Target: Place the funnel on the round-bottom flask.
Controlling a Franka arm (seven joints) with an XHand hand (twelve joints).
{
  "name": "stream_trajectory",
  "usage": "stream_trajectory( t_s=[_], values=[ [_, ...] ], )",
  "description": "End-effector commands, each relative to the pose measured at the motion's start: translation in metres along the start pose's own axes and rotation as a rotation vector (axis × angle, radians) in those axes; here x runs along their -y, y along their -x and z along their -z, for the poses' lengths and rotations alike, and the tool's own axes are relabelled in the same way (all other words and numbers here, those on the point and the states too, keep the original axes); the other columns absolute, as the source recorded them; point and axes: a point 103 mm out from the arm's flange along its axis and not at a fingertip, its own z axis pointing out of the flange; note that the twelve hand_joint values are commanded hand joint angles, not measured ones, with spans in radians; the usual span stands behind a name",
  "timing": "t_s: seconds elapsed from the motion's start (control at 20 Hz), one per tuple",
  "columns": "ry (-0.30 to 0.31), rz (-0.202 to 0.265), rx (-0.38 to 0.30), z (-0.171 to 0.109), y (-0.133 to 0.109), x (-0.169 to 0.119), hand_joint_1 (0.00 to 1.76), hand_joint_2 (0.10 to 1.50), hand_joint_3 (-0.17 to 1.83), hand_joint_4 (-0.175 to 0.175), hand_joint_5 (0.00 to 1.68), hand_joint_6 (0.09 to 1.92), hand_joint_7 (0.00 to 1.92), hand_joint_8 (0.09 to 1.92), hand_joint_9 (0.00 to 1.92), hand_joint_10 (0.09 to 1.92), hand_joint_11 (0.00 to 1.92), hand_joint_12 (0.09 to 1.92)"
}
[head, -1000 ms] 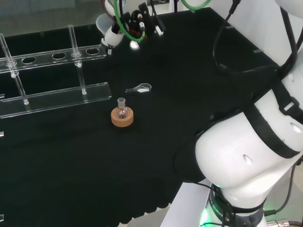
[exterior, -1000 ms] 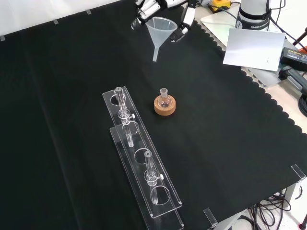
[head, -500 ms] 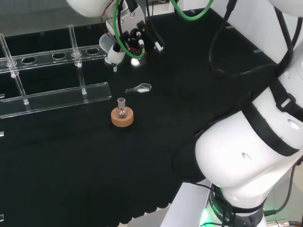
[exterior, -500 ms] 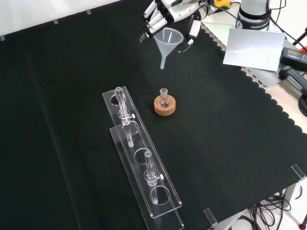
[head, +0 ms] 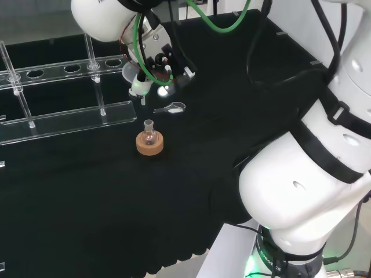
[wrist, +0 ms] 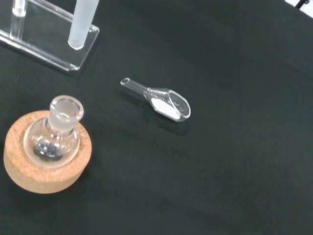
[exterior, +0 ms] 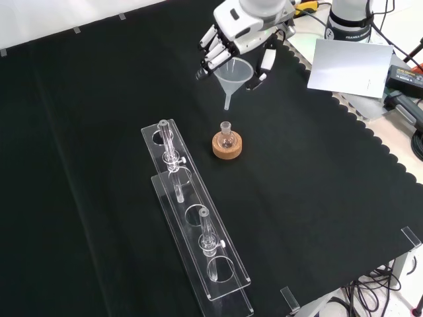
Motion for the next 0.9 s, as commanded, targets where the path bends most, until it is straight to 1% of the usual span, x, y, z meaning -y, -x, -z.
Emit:
stream_trajectory(
  t_s=[0.05,0.45,0.5,0.6,0.7,0.8,0.9],
  values=[
    [-0.012,0.009,-0.003,-0.011,-0.004,-0.010,0.68,0.85,0.53,-0.070,0.48,0.09,0.69,0.92,1.05,0.72,0.76,1.17],
    [-0.046,0.012,-0.002,-0.033,-0.011,-0.019,0.69,0.85,0.53,-0.069,0.48,0.09,0.69,0.92,1.06,0.72,0.79,1.15],
    [-0.054,0.008,0.011,-0.034,-0.012,-0.019,0.69,0.85,0.53,-0.069,0.48,0.09,0.69,0.92,1.06,0.72,0.79,1.15],
    [-0.061,0.007,0.011,-0.037,-0.014,-0.020,0.69,0.85,0.53,-0.068,0.48,0.09,0.69,0.92,1.06,0.72,0.80,1.14],
    [-0.059,0.010,0.006,-0.038,-0.015,-0.020,0.69,0.85,0.53,-0.067,0.48,0.09,0.69,0.92,1.06,0.72,0.80,1.14],
    [-0.051,0.023,-0.016,-0.040,-0.011,-0.019,0.70,0.85,0.53,-0.067,0.47,0.09,0.68,0.92,1.06,0.72,0.80,1.14],
    [-0.051,0.023,-0.010,-0.040,-0.010,-0.019,0.70,0.84,0.53,-0.067,0.47,0.09,0.67,0.92,1.07,0.72,0.80,1.14]
  ],
)
